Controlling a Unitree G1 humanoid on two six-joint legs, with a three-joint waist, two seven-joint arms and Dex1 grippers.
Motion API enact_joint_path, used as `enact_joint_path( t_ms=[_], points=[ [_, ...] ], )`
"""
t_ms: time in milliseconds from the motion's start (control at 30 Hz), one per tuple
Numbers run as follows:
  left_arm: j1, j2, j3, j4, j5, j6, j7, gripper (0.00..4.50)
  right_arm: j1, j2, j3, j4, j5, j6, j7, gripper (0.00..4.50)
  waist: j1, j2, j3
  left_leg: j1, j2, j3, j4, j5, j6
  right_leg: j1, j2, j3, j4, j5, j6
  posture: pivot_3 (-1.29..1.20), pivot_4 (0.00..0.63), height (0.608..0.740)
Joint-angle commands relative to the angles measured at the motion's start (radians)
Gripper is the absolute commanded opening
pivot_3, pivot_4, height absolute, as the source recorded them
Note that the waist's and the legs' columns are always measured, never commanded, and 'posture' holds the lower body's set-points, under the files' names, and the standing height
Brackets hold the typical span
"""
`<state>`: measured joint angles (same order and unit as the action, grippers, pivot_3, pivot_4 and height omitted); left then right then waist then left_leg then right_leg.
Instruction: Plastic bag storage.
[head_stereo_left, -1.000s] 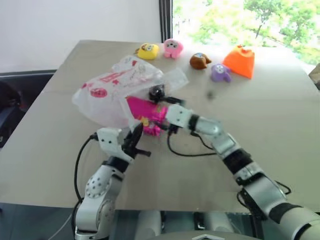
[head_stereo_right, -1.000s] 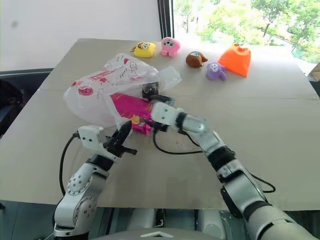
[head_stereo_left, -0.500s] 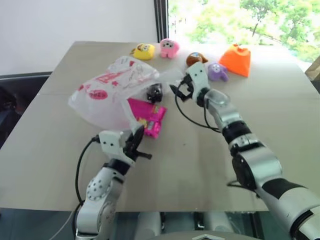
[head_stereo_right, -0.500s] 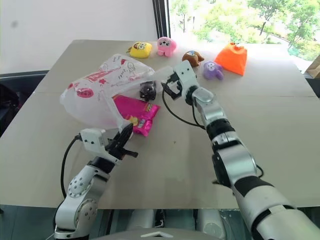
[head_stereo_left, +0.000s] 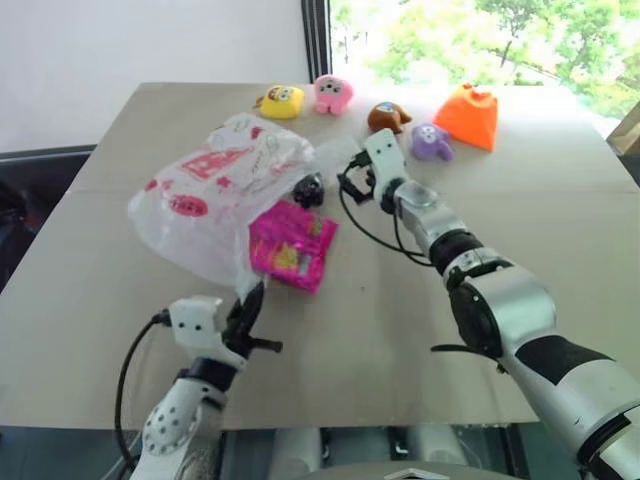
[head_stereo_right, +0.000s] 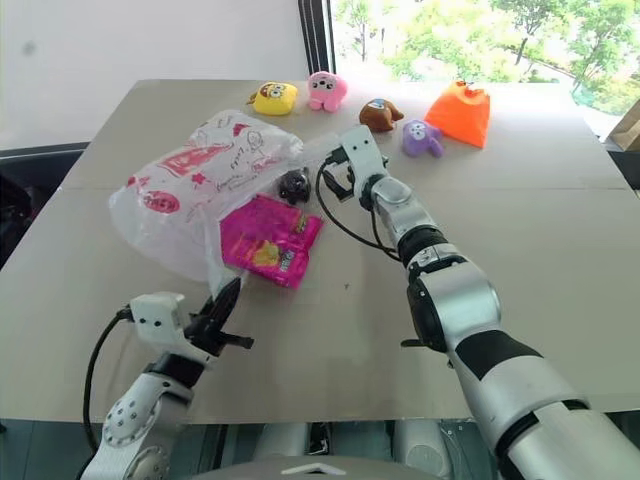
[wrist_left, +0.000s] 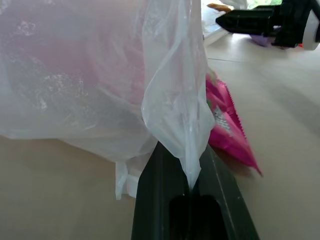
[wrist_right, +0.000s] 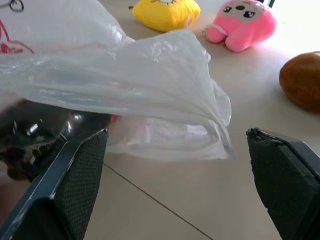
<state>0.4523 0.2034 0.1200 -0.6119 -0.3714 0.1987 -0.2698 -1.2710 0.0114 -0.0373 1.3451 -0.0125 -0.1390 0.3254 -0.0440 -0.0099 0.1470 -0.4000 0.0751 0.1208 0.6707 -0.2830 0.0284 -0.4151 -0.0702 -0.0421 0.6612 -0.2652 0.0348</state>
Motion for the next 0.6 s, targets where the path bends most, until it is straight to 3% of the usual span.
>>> enact_joint_path(
  t_ms=[33,100,233,267,333,367,600],
  points=[
    [0.021,0.006,0.022,-0.058,-0.006,-0.021,-0.003,0.00,-0.047,0.010,-0.001,-0.012,-0.028,-0.047,-0.022,4.25,0.001,0.000,0.000,0.000,0.000,0.000,0.000,0.000,0.000,0.000,0.000,0.000,0.000,0.000,0.000,0.00,0.150,0.740],
    [0.029,0.007,0.027,-0.061,-0.007,-0.022,-0.003,0.00,-0.053,0.016,-0.003,-0.009,-0.037,-0.049,-0.024,3.69,0.001,0.000,0.000,0.000,0.000,0.000,0.000,0.000,0.000,0.000,0.000,0.000,0.000,0.000,0.000,0.00,0.150,0.740],
    [0.040,0.005,0.033,-0.065,-0.008,-0.025,-0.001,0.00,-0.054,0.023,-0.011,-0.005,-0.046,-0.041,-0.018,1.63,0.000,0.000,0.000,0.000,0.000,0.000,0.000,0.000,0.000,0.000,0.000,0.000,0.000,0.000,0.000,0.00,0.150,0.740],
    [0.045,0.004,0.035,-0.068,-0.008,-0.026,-0.001,0.00,-0.053,0.024,-0.010,-0.004,-0.050,-0.041,-0.018,1.39,0.000,0.000,0.000,0.000,0.000,0.000,0.000,0.000,0.000,0.000,0.000,0.000,0.000,0.000,0.000,0.00,0.150,0.740],
    [0.049,0.001,0.035,-0.069,-0.005,-0.028,0.000,0.00,-0.050,0.025,-0.014,-0.004,-0.053,-0.044,-0.019,0.31,0.000,0.000,0.000,0.000,0.000,0.000,0.000,0.000,0.000,0.000,0.000,0.000,0.000,0.000,0.000,0.00,0.150,0.740],
    [0.050,0.000,0.034,-0.069,-0.004,-0.028,0.001,0.00,-0.049,0.025,-0.017,-0.005,-0.052,-0.044,-0.021,0.04,0.000,0.000,0.000,0.000,0.000,0.000,0.000,0.000,0.000,0.000,0.000,0.000,0.000,0.000,0.000,0.00,0.150,0.740],
    [0.043,0.001,0.031,-0.062,-0.003,-0.028,0.001,0.00,-0.038,-0.005,-0.046,-0.013,-0.043,-0.044,-0.031,0.04,0.000,0.000,0.000,0.000,0.000,0.000,0.000,0.000,0.000,0.000,0.000,0.000,0.000,0.000,0.000,0.00,0.150,0.740]
  ],
)
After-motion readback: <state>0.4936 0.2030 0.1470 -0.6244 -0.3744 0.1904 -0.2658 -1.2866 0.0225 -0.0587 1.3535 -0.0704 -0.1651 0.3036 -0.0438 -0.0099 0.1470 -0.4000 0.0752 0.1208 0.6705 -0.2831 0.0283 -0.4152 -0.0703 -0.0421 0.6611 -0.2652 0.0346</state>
